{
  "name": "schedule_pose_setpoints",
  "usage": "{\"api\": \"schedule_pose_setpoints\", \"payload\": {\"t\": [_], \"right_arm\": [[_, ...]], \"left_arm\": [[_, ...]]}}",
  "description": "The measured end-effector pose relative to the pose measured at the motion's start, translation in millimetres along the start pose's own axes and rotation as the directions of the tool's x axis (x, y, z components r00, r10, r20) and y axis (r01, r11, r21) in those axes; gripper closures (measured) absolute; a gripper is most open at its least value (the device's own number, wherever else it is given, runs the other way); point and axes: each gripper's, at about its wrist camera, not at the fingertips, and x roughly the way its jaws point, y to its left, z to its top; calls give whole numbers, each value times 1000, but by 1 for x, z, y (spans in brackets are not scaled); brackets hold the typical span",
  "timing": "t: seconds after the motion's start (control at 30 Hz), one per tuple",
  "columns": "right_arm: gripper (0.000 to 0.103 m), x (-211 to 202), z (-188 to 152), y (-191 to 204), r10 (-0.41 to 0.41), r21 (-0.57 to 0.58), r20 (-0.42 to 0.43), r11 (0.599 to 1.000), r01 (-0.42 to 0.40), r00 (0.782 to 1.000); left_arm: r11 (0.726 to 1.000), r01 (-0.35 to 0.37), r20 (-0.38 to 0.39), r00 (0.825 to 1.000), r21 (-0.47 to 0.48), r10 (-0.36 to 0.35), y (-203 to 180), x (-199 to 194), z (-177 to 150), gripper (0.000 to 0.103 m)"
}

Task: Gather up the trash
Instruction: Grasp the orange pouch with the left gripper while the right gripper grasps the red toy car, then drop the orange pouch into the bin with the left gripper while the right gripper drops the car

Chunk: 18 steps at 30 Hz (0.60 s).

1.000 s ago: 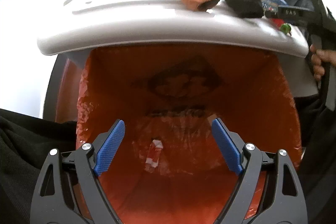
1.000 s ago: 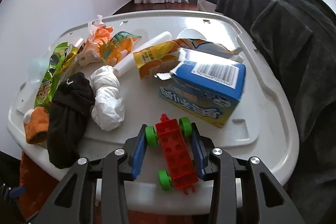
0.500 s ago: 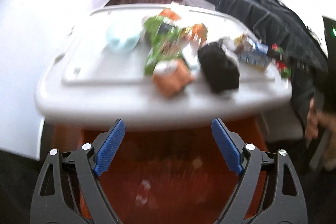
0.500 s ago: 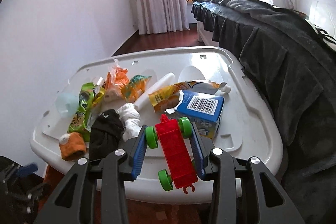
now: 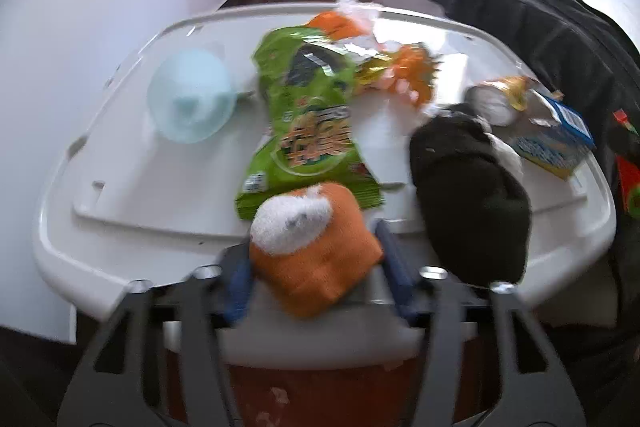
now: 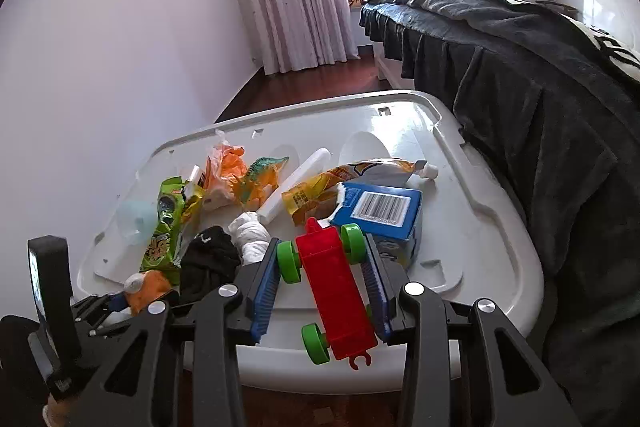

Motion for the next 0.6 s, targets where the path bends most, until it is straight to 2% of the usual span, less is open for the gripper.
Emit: {"api": "schedule_pose_setpoints", "payload": {"t": [0.07, 0.13, 0.27, 0.43, 0.6], "right_arm": [[64, 0, 0, 2, 0, -5, 0, 1000, 0, 1000], [64, 0, -1, 3, -2, -9, -1, 1000, 2, 1000], [64, 3, -2, 4, -6, -12, -12, 1000, 6, 1000], [64, 4, -4, 7, -1, -23, -18, 1000, 1, 1000], [64, 0, -10, 16, 36, -39, -29, 999, -38, 999]], "left_arm": [[1000, 8, 9, 1000, 19, -8, 1, -2, -3, 66], [999, 44, 15, 999, -5, -44, 11, -6, -5, 70], [997, 71, 33, 997, -27, -70, 27, -14, -7, 74], [991, 126, 67, 990, -38, -123, 37, -39, -7, 74], [991, 130, 66, 989, -17, -128, 37, -76, -20, 74]]}}
